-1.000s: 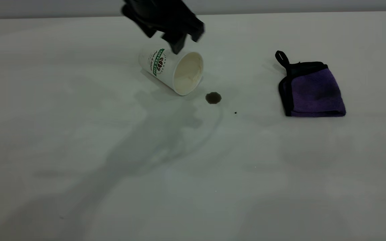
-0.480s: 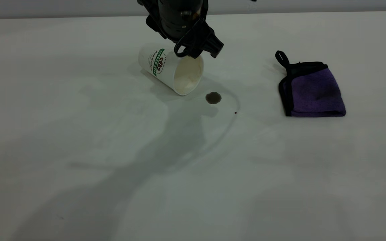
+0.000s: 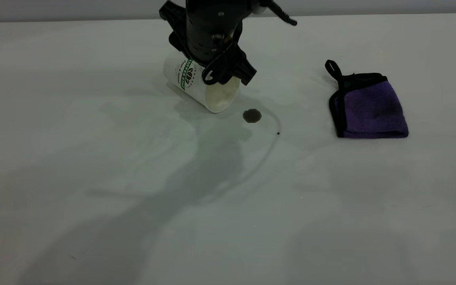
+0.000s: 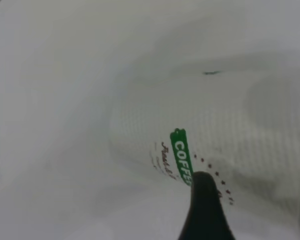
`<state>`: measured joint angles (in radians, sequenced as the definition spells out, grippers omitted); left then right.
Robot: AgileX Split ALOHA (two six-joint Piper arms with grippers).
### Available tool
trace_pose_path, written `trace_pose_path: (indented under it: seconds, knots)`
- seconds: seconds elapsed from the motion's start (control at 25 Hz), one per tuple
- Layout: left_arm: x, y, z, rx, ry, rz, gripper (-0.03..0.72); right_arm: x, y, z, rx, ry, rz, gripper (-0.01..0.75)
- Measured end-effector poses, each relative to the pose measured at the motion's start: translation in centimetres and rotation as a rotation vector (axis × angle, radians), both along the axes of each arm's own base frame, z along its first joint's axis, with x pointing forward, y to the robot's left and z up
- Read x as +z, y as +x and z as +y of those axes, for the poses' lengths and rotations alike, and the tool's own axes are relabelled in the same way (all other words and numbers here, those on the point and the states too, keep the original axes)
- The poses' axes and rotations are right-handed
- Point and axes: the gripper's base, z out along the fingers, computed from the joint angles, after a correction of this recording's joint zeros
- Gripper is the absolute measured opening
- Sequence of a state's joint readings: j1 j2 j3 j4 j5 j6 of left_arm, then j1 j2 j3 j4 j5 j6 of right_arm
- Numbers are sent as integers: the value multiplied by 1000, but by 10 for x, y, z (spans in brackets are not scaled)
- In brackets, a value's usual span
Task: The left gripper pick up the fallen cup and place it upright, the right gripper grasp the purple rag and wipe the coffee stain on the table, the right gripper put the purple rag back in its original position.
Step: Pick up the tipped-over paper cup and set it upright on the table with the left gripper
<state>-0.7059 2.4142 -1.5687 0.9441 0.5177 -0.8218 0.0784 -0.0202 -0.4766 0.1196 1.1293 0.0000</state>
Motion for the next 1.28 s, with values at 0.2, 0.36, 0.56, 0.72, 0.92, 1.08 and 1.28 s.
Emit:
trace_pose_path:
  seconds: [0.2, 0.36, 0.56, 0.72, 0.92, 1.08, 1.28]
  knots:
    - [-13, 1, 2, -13, 34, -18, 569, 0, 0, 0, 0, 0, 0, 389]
    - [-21, 4, 6, 7, 69, -58, 566, 0, 0, 0, 0, 0, 0, 389]
    - [-25, 6, 8, 43, 73, -107, 464, 0, 0, 0, 0, 0, 0, 389]
    - [-25, 6, 9, 67, 60, -118, 234, 0, 0, 0, 0, 0, 0, 389]
    - [-15, 7, 16, 100, 152, -135, 19, 0, 0, 0, 0, 0, 0, 389]
    - [11, 7, 24, 93, 208, -55, 4, 0, 0, 0, 0, 0, 0, 389]
    - [54, 22, 62, 126, 111, 161, 3, 0, 0, 0, 0, 0, 0, 389]
